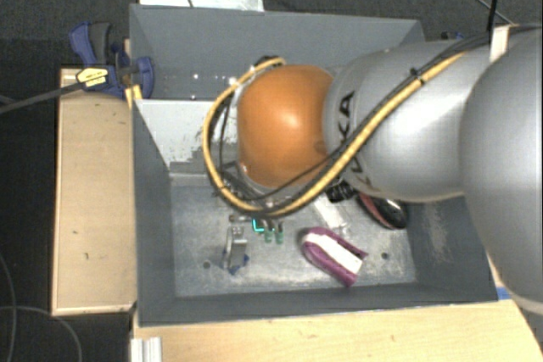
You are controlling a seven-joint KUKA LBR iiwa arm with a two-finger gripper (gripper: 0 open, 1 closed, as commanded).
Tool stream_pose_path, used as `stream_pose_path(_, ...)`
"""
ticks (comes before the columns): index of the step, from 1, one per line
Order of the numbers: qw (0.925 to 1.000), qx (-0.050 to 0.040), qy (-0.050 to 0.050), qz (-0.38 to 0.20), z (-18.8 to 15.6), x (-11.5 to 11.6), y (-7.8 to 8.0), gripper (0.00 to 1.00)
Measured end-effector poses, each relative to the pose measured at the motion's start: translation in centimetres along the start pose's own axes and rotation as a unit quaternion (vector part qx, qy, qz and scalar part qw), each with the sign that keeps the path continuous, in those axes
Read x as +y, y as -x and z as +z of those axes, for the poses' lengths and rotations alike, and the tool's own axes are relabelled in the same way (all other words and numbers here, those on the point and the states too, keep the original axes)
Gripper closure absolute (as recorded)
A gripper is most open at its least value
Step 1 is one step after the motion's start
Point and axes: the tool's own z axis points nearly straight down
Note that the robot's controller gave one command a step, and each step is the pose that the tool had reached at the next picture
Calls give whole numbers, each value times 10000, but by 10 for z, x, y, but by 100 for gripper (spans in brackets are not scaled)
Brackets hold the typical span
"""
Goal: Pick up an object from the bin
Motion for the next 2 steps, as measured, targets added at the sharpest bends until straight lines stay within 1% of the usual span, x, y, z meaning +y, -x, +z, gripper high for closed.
stream_pose_path(1,9765,-14,-7,-2156,109,1,0,0)
stream_pose_path(2,9882,-23,-4,-1532,77,-19,-13,0)
